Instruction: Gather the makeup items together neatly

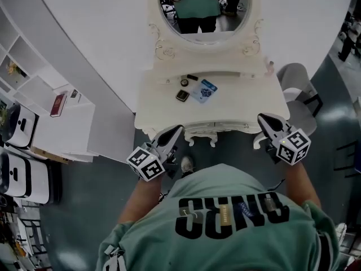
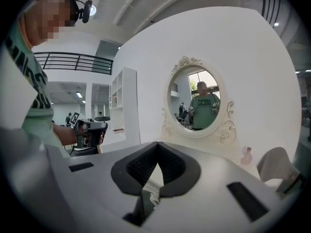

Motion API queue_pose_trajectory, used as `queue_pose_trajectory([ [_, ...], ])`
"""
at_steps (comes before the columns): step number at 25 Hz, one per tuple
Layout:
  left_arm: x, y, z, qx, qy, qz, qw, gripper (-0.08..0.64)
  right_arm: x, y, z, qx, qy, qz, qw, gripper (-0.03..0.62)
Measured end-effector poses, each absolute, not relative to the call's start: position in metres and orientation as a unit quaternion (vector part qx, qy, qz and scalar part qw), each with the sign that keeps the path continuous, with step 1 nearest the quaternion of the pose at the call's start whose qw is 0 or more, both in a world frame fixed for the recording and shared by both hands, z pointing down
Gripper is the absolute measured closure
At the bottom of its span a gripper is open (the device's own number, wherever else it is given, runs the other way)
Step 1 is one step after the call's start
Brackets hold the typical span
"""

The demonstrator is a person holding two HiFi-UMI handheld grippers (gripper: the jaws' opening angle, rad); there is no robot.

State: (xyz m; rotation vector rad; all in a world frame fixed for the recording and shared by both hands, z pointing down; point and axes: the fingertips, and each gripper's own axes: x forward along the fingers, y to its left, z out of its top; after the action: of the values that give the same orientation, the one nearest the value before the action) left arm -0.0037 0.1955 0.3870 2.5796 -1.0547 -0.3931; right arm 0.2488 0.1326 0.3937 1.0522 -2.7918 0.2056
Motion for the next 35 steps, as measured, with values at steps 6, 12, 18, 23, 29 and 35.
queue_pose_trajectory([
  [6, -0.08, 0.07, 0.373, 0.926, -0.323, -0.118, 0.159, 0.551, 0.153, 0.031, 0.377, 0.372, -0.923, 0.073, 0.068, 0.598],
  [12, -0.136, -0.016, 0.369, 0.939, -0.292, -0.096, 0.153, 0.551, 0.084, -0.044, 0.373, 0.383, -0.917, 0.079, 0.074, 0.598],
  [18, -0.153, -0.06, 0.382, 0.938, -0.277, -0.104, 0.181, 0.551, 0.058, -0.082, 0.391, 0.385, -0.911, 0.097, 0.11, 0.598],
  [23, -0.152, -0.076, 0.396, 0.935, -0.285, -0.1, 0.185, 0.551, 0.05, -0.113, 0.409, 0.359, -0.917, 0.108, 0.135, 0.598],
  [29, -0.135, -0.098, 0.416, 0.917, -0.339, -0.092, 0.188, 0.551, 0.036, -0.15, 0.438, 0.285, -0.937, 0.101, 0.175, 0.597],
  [35, -0.106, -0.108, 0.435, 0.883, -0.415, -0.096, 0.198, 0.551, 0.043, -0.167, 0.516, 0.183, -0.946, 0.078, 0.255, 0.595],
])
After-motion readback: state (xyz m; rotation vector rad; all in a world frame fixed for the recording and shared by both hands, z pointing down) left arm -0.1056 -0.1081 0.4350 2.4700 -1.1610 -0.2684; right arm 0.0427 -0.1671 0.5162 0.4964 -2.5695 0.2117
